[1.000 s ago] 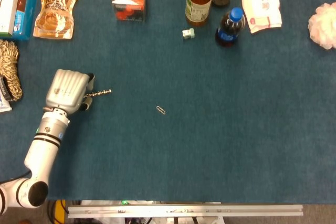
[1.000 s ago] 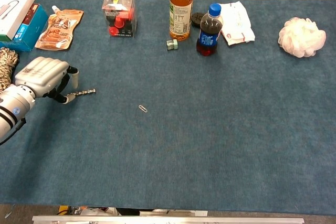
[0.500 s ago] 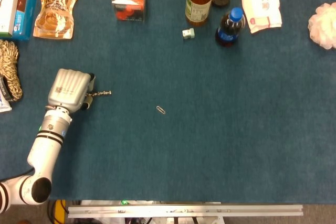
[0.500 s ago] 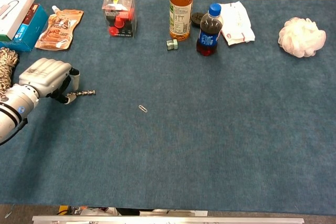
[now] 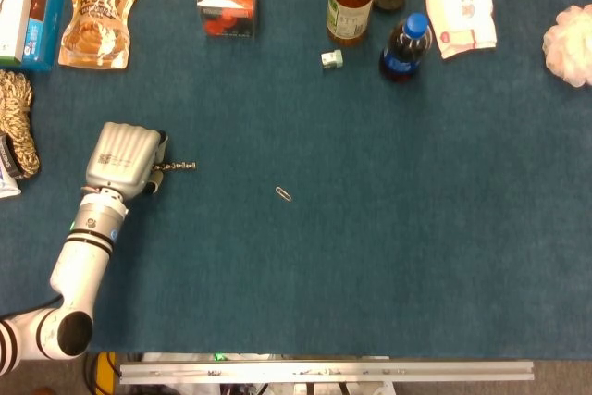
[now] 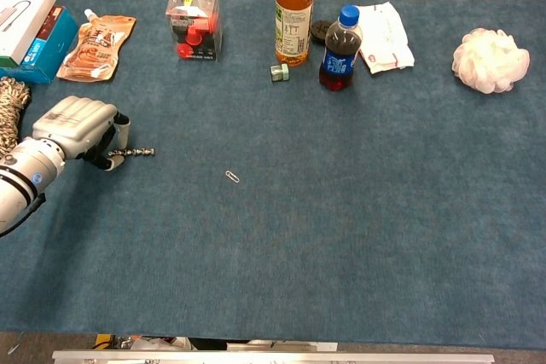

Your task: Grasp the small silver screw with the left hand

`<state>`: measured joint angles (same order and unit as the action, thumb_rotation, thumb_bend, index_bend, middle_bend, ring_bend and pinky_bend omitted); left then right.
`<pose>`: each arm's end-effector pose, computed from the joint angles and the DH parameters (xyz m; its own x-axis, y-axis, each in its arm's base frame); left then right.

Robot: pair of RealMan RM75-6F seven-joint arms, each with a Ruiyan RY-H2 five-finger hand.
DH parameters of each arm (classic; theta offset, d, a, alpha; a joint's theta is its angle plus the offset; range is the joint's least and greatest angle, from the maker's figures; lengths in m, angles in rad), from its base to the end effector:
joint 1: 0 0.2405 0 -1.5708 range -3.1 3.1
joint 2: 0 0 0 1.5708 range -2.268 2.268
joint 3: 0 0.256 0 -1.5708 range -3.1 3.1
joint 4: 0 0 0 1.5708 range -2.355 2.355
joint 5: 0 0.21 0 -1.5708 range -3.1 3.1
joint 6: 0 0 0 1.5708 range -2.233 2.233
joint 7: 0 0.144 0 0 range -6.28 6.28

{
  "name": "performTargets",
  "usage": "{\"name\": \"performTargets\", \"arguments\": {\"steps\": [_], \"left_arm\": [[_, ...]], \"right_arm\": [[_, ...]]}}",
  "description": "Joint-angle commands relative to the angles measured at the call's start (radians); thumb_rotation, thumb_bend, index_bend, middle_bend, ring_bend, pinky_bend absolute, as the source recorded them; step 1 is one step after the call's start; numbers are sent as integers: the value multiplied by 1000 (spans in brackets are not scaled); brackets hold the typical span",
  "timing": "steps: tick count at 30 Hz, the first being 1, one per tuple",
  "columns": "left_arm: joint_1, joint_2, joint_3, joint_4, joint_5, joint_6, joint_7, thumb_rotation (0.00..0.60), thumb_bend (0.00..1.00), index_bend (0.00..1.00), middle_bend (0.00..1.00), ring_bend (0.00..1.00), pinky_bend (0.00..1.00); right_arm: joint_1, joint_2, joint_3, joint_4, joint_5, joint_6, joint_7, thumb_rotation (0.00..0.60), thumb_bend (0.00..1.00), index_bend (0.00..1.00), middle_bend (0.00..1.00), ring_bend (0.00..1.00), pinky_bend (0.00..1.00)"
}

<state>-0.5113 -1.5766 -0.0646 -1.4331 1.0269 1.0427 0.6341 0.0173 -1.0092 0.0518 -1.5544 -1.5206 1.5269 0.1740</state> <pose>-0.2508 0.2826 -0.0252 0.6351 0.3439 0.6916 0.7693 -0.2008 -0.6066 -0.3341 -0.1605 0.2061 0.3908 0.0234 0.9202 -0.9202 0.0329 0.3900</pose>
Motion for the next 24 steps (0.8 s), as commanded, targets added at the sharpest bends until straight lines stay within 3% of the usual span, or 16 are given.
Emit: {"name": "performTargets", "arguments": {"steps": [1, 11, 24], "left_arm": [[-3, -1, -1, 3, -3, 0, 1, 600, 291, 533, 762, 720, 720], [-13, -3, 5, 6, -20, -6, 11, 600, 346, 550, 763, 720, 720], [-24, 7, 9, -10, -46, -2, 37, 600, 346, 479, 761, 720, 720]], "right_arm": [[0, 0, 1, 0, 1, 2, 0, 600, 186, 413, 498, 520, 600], [-9, 2, 1, 2, -2, 16, 6, 600, 186, 413, 498, 521, 600], [-17, 2, 0, 9, -4, 25, 16, 600, 186, 413, 498, 521, 600]]}}
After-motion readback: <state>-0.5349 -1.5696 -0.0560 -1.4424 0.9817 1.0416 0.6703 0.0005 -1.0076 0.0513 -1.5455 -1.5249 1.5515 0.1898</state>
